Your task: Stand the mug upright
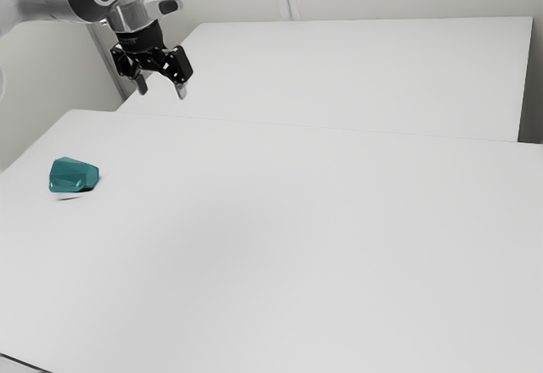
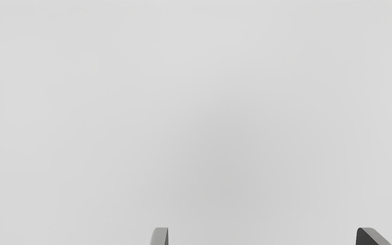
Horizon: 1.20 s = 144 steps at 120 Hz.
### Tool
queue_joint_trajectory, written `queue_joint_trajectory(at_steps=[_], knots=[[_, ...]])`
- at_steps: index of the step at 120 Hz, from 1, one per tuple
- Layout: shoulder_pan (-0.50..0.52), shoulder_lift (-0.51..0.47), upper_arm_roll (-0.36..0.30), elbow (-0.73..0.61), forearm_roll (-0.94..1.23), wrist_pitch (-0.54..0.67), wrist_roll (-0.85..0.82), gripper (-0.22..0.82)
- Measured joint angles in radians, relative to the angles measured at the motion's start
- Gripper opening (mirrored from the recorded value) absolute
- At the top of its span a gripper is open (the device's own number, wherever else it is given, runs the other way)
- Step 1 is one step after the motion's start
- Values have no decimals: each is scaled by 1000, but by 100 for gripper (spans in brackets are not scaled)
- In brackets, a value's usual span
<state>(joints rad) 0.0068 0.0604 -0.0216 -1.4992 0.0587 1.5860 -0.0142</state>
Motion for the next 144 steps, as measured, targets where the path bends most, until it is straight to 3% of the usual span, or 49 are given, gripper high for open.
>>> queue_joint_trajectory(at_steps=[42, 73, 92, 110, 144], knots=[[10, -17, 2, -2, -1, 3, -2, 60], [74, -25, 0, -51, -37, 29, 2, 60], [171, -3, 0, -99, -92, 45, 0, 60], [315, 84, -3, -103, -134, 63, 15, 60], [477, 197, -7, -60, -214, 116, 241, 60]])
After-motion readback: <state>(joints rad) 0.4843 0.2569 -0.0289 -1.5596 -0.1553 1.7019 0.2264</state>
